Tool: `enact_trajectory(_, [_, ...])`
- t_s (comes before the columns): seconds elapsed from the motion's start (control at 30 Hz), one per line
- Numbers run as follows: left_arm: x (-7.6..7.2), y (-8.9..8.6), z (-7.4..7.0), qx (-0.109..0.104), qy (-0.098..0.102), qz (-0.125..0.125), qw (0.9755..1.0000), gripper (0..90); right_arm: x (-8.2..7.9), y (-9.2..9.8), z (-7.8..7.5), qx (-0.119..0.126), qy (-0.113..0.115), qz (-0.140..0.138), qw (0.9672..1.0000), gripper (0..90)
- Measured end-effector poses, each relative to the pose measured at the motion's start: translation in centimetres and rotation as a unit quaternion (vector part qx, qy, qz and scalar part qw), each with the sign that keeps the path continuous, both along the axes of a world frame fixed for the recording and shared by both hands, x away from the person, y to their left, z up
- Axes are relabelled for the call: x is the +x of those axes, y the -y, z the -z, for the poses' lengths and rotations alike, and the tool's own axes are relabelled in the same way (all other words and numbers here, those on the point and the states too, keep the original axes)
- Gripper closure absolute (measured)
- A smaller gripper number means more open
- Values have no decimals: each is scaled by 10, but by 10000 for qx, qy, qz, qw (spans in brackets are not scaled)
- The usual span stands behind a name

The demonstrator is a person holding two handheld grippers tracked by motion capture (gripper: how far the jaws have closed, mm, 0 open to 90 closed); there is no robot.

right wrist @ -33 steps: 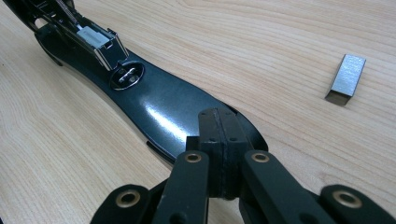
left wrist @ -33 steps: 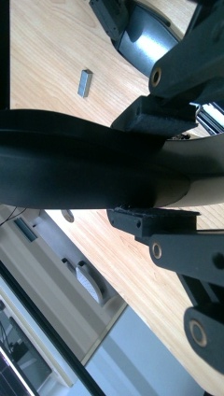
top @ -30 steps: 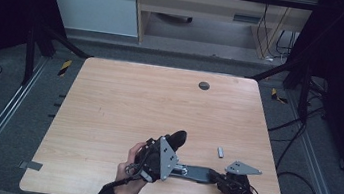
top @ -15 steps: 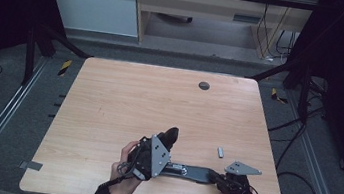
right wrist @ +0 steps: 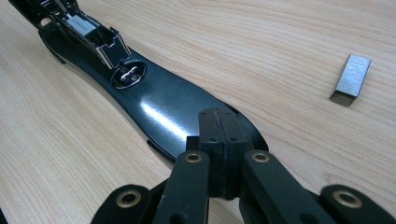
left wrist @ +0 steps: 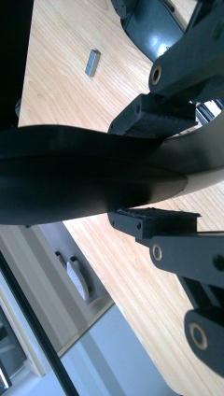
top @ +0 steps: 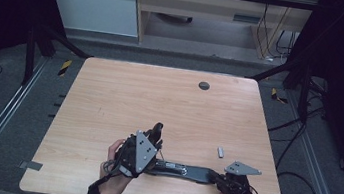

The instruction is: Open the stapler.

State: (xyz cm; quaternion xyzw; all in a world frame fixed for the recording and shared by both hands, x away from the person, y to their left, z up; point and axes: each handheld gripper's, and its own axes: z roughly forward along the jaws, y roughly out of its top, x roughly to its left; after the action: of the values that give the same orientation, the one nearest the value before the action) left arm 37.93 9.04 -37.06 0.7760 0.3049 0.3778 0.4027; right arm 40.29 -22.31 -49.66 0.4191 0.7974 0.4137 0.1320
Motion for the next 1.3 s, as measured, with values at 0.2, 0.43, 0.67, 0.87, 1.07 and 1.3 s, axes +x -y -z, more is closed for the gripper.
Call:
enact_trajectory(0.2, [0, -8, 0, -106, -25, -76, 9999, 566, 0, 0, 0, 17, -18, 2, 10000, 900])
enact_trajectory(0.43, [-1, -16, 0, -163, -33, -156, 9997, 558, -1, 0, 0, 20, -34, 3, 10000, 900])
enact_trajectory(0.67, [0, -22, 0, -234, -91, -183, 9995, 556, 0, 0, 0, 24, -15, 5, 10000, 900])
enact_trajectory(0.87, [0, -27, 0, -267, -114, -222, 9993, 553, 0, 0, 0, 18, -6, -10, 10000, 900])
enact_trajectory(1.07, [3, -49, 3, -562, -270, -326, 9975, 540, 0, 0, 0, 27, -18, 0, 10000, 900])
enact_trajectory(1.3, [4, -62, 7, -750, -367, -378, 9958, 528, 0, 0, 0, 24, -13, -1, 10000, 900])
